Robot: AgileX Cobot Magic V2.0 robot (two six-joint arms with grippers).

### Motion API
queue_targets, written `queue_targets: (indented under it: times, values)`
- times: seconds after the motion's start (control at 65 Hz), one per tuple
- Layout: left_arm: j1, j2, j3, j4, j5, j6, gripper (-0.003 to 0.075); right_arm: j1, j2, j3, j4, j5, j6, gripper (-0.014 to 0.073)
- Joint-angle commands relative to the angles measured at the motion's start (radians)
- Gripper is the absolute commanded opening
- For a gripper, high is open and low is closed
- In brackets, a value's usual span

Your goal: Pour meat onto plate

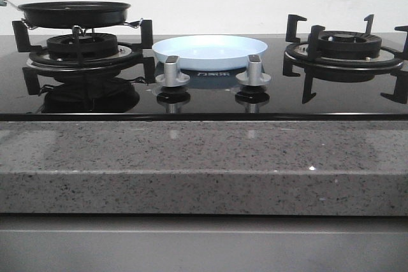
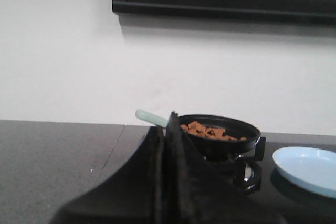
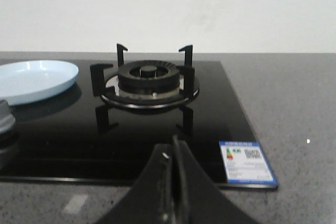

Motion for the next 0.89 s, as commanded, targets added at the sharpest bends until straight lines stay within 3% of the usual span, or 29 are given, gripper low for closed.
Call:
queue_targets:
  times: [0.0, 0.431, 0.631, 0.877]
  values:
    - [-0.006, -0.005, -0.116, -0.002, 0.005, -0.005, -0.002, -0.004, -0.008, -0.097, -0.012, -0.044, -0.011, -0.0069]
    - [-0.006, 0.32, -0.48, 0.003, 0.298, -0.005, -0.002, -0.004, 0.259, -0.452, -0.012, 0.203, -0.011, -0.0069]
    - [-0.006, 0.475, -0.512, 0.003, 0.328, -0.005, -0.002, -0.004, 0.408, -0.493, -0.012, 0.314, -0.011, -0.0069]
    - [-0.006, 0.578, -0.512, -0.014, 0.344, -0.005, -0.002, -0.004, 0.519, -0.487, -0.012, 0.339, -0.011, -0.0069]
